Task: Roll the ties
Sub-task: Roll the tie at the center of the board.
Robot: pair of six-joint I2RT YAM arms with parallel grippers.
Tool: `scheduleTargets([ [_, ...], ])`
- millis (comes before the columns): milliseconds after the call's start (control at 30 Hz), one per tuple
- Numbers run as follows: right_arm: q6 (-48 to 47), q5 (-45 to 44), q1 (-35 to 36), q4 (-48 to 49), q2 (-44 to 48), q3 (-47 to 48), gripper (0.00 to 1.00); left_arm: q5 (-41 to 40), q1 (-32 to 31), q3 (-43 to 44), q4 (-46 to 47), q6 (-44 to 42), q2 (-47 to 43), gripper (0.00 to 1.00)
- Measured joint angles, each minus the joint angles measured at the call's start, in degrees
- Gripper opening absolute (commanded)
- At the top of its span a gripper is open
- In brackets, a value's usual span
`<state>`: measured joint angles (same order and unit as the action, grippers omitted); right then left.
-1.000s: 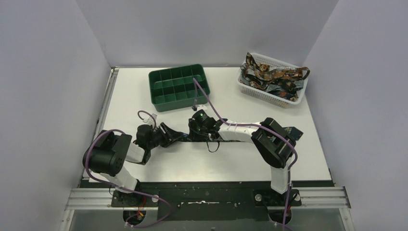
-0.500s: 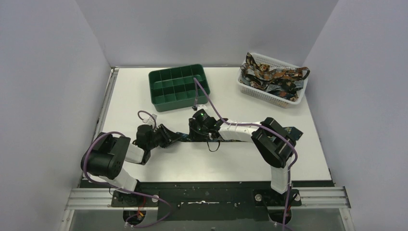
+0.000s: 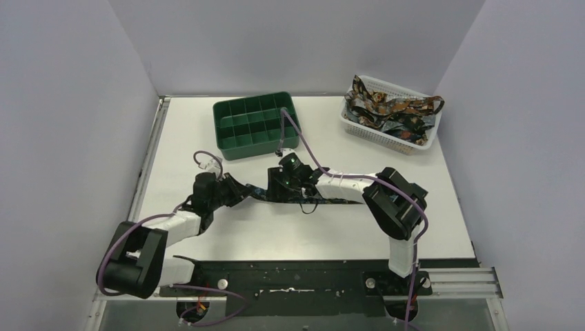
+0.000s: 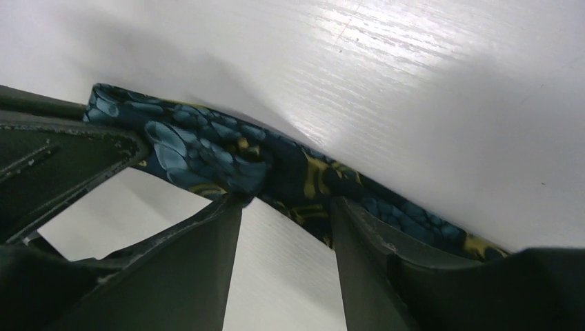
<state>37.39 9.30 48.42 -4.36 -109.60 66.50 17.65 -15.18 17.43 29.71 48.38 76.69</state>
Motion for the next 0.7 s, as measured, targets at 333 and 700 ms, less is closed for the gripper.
scheduleTargets([
  [333,-0.76,4.44,-2.89,1.53,5.07,-2.47,0.55,-13.42,-0.5,4.35,-19.56,-5.53,-10.99,0.03],
  [700,-3.43,3.93,-3.74,0.96,3.1,-2.86,0.52,-19.61,-1.05,6.1,-25.29,-5.49,-11.85,0.04],
])
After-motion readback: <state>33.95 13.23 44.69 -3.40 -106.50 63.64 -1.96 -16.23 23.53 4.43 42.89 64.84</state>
